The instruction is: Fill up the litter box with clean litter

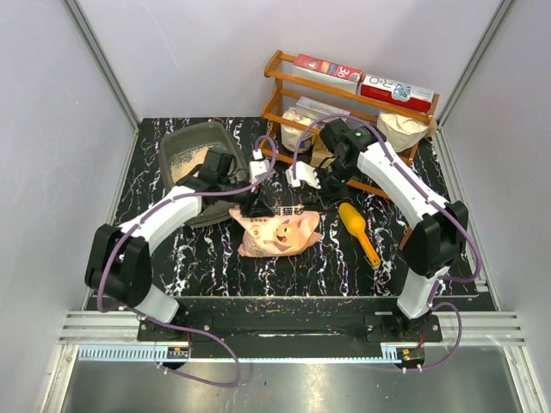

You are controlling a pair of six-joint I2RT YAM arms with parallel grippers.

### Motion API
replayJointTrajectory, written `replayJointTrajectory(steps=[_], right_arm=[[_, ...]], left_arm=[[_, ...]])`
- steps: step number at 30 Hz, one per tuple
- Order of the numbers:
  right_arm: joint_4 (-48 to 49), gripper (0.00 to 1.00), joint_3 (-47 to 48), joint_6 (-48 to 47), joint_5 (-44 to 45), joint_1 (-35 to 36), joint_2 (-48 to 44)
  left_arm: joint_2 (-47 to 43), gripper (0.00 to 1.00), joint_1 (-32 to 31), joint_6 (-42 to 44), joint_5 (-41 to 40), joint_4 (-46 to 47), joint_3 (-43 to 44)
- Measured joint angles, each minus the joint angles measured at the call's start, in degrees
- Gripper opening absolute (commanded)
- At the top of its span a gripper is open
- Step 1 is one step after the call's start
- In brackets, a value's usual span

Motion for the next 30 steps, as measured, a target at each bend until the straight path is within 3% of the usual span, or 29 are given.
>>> replayJointTrajectory(steps=[9, 20, 30], right_arm=[[-1.0, 0.0, 4.3, -1.0, 3.4, 4.1, 2.1], [-1.6, 0.0, 8.8, -1.1, 6.1, 5.9, 5.7], [-1.0, 0.0, 8.5, -2.0, 8.2, 7.0, 5.7]], left_arm=[[-6.8, 0.31, 6.4, 2.8, -0.3, -3.9, -6.7], [-9.8, 0.0, 8.0, 0.3, -0.3, -0.6, -11.3], [-9.9, 0.0, 8.1, -6.4, -2.4, 2.7, -12.2]])
